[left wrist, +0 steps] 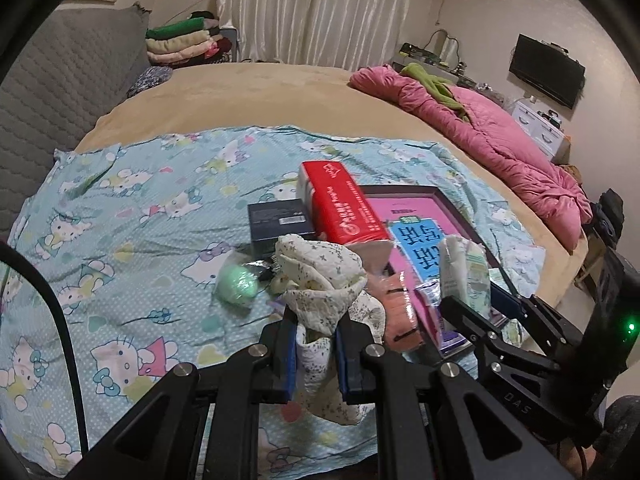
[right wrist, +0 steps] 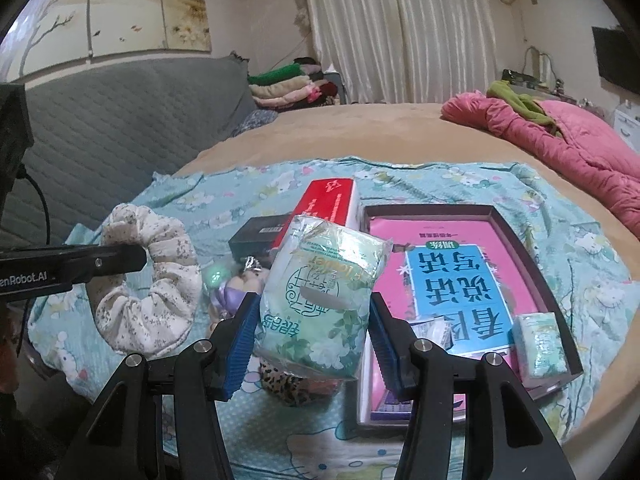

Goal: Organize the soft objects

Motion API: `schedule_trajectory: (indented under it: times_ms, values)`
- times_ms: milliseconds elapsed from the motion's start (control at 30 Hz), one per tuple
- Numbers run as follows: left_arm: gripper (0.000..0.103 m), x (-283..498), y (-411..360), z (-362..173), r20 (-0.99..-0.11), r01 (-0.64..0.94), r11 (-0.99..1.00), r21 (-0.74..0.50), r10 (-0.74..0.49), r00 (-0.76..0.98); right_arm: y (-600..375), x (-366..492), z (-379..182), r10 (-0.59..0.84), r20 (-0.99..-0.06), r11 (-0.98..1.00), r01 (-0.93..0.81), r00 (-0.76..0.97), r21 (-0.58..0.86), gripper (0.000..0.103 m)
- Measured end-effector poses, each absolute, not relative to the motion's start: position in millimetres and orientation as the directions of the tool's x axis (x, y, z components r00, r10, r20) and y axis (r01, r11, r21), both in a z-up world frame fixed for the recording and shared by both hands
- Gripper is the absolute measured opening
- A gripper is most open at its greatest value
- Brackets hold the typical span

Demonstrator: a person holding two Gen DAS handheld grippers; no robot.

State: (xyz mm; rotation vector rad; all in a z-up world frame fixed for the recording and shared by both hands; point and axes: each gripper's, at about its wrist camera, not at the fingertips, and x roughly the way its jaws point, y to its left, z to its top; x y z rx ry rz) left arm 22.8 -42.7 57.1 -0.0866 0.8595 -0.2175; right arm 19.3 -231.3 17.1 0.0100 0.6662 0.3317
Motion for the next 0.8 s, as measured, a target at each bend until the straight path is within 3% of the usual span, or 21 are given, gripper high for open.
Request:
schedule_trajectory:
  times_ms: [800]
  values:
    - [0.015, 35, -113, 81, -0.716, 0.271, 0.954, -0.129, -0.279, 0.64, -278, 17, 44, 0.256, -0.522, 0.966, -0.193, 0.813, 0.174, 0.055]
